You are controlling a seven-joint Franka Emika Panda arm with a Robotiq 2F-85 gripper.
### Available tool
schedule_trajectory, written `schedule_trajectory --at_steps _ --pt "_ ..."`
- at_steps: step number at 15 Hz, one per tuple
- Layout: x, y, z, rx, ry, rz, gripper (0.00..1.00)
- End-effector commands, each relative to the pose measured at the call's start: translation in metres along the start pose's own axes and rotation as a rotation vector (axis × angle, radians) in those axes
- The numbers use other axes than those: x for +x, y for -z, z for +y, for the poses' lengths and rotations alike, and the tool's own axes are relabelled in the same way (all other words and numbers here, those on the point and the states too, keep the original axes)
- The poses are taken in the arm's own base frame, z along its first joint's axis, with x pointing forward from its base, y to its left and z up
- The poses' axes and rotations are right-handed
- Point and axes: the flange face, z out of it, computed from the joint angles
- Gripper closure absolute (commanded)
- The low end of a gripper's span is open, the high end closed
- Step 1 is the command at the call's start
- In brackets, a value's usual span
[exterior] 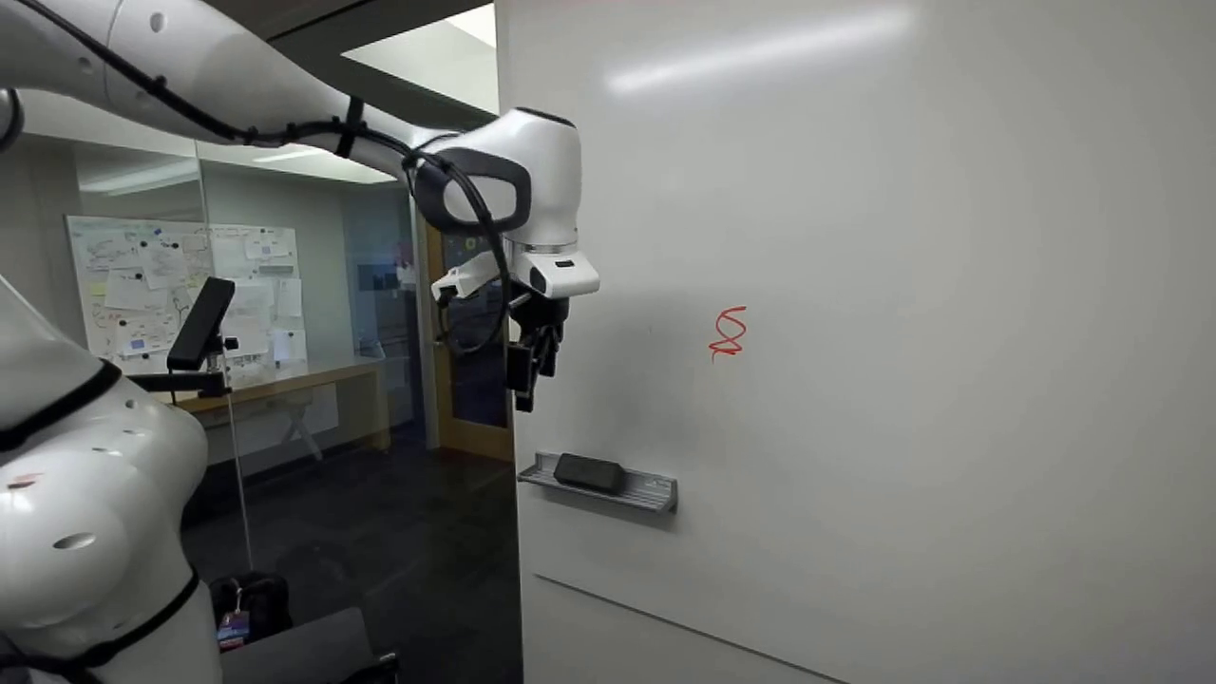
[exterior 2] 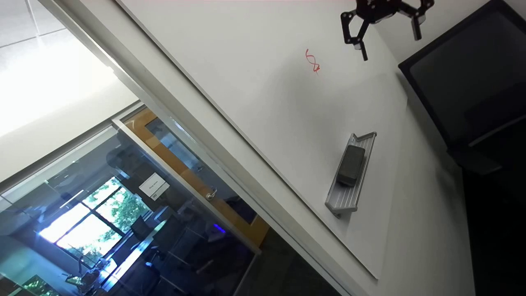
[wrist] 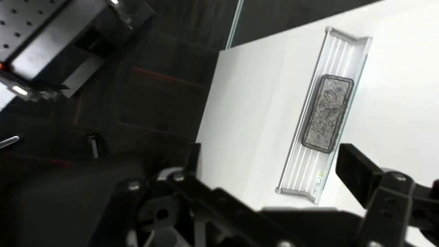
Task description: Use the duster to wipe the writing on the white board
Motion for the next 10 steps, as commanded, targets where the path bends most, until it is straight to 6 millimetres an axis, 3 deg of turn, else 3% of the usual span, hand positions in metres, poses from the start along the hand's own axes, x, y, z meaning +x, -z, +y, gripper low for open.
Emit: schedule_trajectory --at_steps 1,2,4,10 --pt "-0.014 -0.033 -0.007 0.057 -0.037 0.129 0.00" --pt "-0.004 -0.019 -0.006 0.036 -0.017 0.077 0.00" --pt "-0.010 -0.034 -0.008 0.037 -0.017 0.109 0.00" --pt "-0.013 -0.042 -0.009 0.081 -0.009 0.130 0.00"
